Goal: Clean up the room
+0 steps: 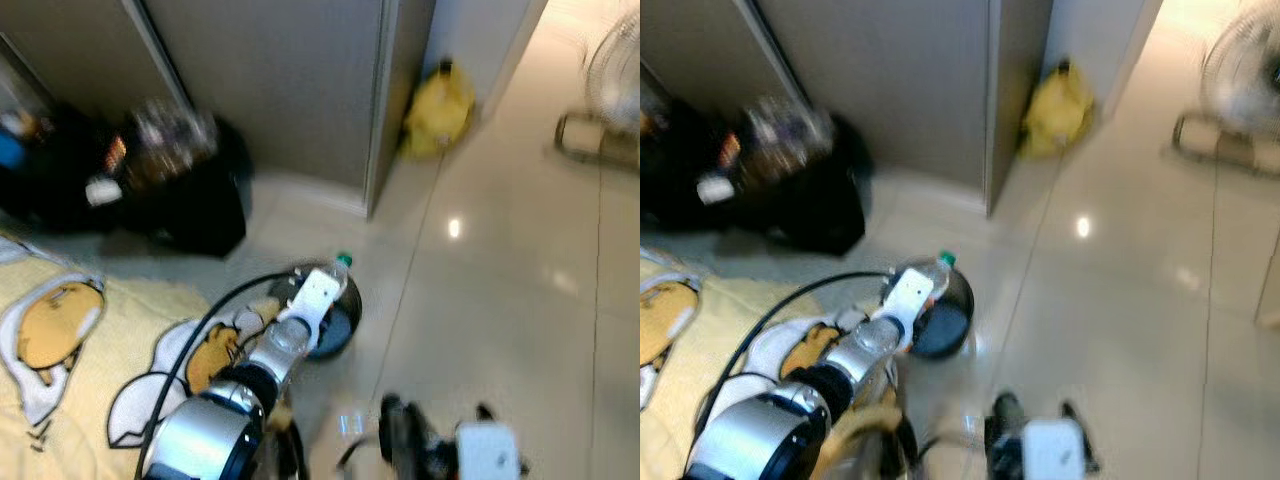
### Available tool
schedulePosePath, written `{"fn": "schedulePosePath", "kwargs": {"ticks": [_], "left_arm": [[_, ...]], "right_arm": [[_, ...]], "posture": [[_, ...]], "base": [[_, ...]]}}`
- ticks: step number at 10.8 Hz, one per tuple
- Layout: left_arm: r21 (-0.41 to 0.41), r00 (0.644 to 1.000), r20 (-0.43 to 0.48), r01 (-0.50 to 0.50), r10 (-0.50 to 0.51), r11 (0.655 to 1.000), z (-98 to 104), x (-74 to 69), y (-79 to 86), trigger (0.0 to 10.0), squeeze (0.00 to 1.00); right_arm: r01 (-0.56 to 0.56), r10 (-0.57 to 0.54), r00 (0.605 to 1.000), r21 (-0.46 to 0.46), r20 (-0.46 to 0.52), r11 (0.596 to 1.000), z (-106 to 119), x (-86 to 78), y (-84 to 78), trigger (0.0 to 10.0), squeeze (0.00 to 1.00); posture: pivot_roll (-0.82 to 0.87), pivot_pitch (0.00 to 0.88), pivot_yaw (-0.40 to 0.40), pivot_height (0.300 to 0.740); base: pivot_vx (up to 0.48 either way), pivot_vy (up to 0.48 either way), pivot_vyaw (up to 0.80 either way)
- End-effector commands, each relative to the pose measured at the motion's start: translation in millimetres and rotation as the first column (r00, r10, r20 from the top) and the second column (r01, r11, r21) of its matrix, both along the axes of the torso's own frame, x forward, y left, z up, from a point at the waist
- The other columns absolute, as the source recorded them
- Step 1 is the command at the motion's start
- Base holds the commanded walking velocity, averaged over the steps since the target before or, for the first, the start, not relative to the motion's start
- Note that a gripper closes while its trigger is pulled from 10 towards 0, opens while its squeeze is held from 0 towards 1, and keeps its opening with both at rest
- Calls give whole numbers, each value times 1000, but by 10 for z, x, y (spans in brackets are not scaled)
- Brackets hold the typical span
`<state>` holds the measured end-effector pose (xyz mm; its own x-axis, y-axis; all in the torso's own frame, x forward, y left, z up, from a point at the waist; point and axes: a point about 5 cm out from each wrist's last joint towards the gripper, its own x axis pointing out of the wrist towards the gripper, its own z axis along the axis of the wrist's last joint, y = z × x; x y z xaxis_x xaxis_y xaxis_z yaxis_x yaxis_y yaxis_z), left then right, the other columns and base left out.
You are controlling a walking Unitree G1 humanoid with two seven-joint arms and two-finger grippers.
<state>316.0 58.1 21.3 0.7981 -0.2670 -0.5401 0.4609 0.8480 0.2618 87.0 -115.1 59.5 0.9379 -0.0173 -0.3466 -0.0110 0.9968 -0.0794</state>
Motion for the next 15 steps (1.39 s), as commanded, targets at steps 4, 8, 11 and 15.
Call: {"fn": "schedulePosePath", "kwargs": {"ticks": [4,8,11,15], "left_arm": [[122,985,136,93,-109,988,153,64,-192,10000,0],[627,684,543,54,-487,777,783,369,-382,10000,1000],[747,752,443,-9,-487,665,632,402,-63,10000,1000],[742,793,444,-66,-416,667,543,389,150,10000,1000]], "right_arm": [[24,-24,998,3,-66,1000,110,-280,69,10000,0],[43,-41,992,16,-118,999,145,-459,156,10000,0],[48,-45,989,18,-141,999,147,-522,156,10000,0],[21,-20,984,1,-175,1000,168,-601,57,10000,0]], "posture": [[-430,458,111,726],[-448,485,107,726],[-448,496,96,726],[-459,503,47,726]], "base": [[0,0,0],[0,0,0],[0,0,0],[0,0,0]]}}
